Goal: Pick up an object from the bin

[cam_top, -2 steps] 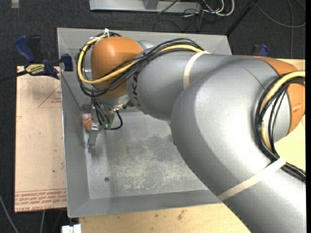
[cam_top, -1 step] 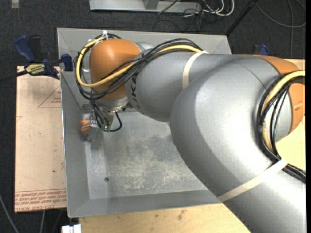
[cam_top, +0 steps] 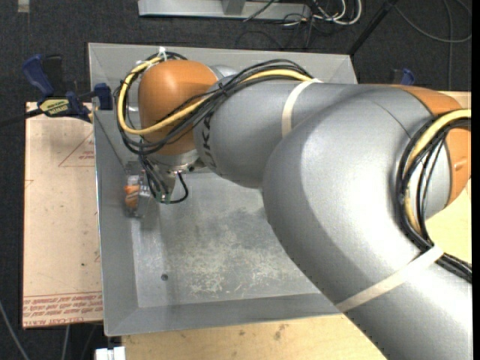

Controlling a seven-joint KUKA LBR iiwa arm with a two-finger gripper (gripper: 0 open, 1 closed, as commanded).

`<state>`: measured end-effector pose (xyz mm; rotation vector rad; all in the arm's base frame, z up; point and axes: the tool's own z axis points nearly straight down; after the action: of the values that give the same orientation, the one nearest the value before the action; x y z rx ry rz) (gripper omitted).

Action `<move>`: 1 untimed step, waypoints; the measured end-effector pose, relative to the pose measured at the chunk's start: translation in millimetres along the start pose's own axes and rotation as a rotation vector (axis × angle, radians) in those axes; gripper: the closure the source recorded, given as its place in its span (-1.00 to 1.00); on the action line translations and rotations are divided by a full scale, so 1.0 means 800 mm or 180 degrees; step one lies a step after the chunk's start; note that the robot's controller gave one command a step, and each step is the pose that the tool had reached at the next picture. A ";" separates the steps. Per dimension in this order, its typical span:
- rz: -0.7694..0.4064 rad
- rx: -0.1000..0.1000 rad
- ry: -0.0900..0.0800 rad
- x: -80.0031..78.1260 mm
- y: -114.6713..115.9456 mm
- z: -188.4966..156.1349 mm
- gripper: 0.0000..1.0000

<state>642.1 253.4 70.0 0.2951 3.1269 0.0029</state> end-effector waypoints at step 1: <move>0.0001 0.0012 0.0020 0.002 -0.001 -0.056 1.00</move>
Offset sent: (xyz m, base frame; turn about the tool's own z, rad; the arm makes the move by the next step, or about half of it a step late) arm 0.0000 -0.0003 0.1078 0.0000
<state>640.2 252.5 114.6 0.2964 3.1334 -0.0022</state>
